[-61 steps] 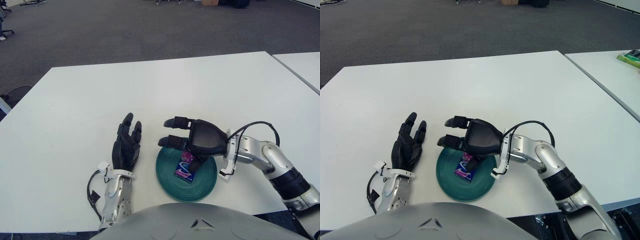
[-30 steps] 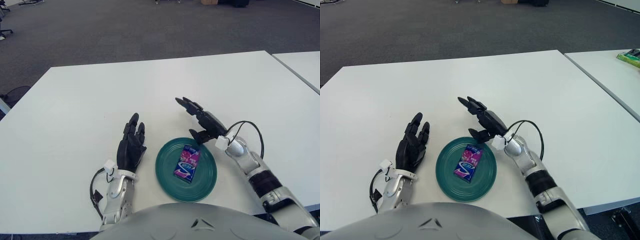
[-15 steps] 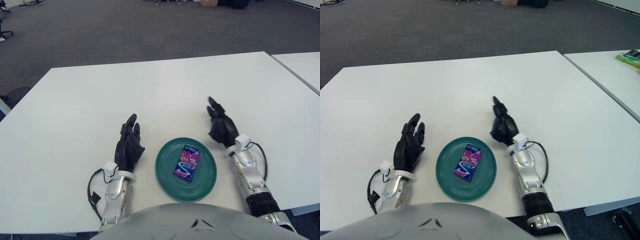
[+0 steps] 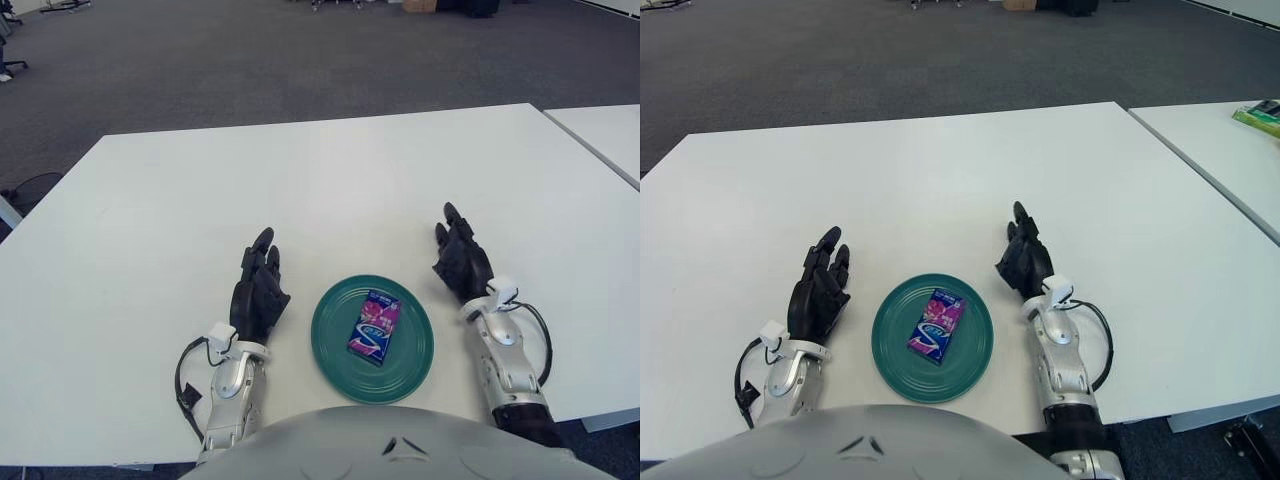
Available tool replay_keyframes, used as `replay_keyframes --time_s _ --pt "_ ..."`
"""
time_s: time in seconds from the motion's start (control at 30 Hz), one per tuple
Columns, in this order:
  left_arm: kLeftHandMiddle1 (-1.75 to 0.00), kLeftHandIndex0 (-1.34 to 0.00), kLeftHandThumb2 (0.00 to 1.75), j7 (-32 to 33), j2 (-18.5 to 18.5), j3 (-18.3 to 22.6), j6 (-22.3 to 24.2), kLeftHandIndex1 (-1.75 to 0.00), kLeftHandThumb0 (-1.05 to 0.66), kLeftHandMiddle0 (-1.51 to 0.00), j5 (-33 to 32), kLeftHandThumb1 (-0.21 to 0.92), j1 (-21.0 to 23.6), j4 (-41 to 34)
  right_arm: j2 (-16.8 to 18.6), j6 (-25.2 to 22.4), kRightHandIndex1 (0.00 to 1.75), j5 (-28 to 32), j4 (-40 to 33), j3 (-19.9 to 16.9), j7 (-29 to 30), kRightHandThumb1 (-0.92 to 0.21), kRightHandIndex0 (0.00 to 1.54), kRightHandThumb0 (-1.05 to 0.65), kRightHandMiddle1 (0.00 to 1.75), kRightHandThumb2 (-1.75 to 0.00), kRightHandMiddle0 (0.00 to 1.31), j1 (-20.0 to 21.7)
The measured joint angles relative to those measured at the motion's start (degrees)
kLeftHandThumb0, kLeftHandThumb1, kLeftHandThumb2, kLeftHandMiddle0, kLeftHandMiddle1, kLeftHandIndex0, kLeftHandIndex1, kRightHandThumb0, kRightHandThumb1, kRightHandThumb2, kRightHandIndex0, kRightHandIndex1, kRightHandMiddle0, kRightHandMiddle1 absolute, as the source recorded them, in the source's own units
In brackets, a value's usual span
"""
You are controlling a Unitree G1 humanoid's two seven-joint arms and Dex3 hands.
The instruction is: Put the gum into the plate.
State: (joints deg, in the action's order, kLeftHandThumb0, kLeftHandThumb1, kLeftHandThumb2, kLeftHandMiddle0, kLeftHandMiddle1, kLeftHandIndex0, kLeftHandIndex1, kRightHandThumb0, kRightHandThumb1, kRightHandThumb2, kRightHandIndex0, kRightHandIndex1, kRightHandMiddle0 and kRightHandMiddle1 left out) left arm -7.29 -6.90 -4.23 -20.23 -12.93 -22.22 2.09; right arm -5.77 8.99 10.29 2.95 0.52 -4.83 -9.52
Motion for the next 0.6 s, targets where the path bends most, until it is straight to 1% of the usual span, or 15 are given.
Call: replay_keyframes --time_s 0.1,0.2,0.37,0.6 --pt "0.00 0.00 1.00 0.1 0.0 0.0 0.0 -0.42 -0.96 -0.13 0.1 0.92 -0.1 -0.2 0.0 -1.8 0.00 -0.5 -1.8 -0.1 0.1 -0.92 0.00 -1.00 0.02 -1.10 0.02 -0.8" --pt "0.00 0.00 1.00 0.2 0.0 0.0 0.2 -0.41 -0.97 -0.12 0.2 0.92 -0.4 -0.3 0.0 -2.6 0.00 -0.8 -2.0 -0.3 0.1 -0.92 0.01 -0.98 0.03 -1.09 0.03 -1.1" --pt "0.00 0.00 1.00 0.2 0.0 0.0 0.2 -0.41 -0.97 -0.11 0.2 0.92 -0.6 -0.5 0.4 -2.5 0.01 -1.1 -1.9 -0.5 0.0 -0.92 0.02 -0.96 0.04 -1.08 0.03 -1.4" --pt "0.00 0.00 1.01 0.1 0.0 0.0 0.4 -0.41 -0.97 -0.12 0.1 0.92 -0.9 -1.0 2.1 -1.2 0.01 -3.1 -1.5 0.0 0.7 -0.92 0.03 -0.93 0.06 -1.06 0.04 -2.6"
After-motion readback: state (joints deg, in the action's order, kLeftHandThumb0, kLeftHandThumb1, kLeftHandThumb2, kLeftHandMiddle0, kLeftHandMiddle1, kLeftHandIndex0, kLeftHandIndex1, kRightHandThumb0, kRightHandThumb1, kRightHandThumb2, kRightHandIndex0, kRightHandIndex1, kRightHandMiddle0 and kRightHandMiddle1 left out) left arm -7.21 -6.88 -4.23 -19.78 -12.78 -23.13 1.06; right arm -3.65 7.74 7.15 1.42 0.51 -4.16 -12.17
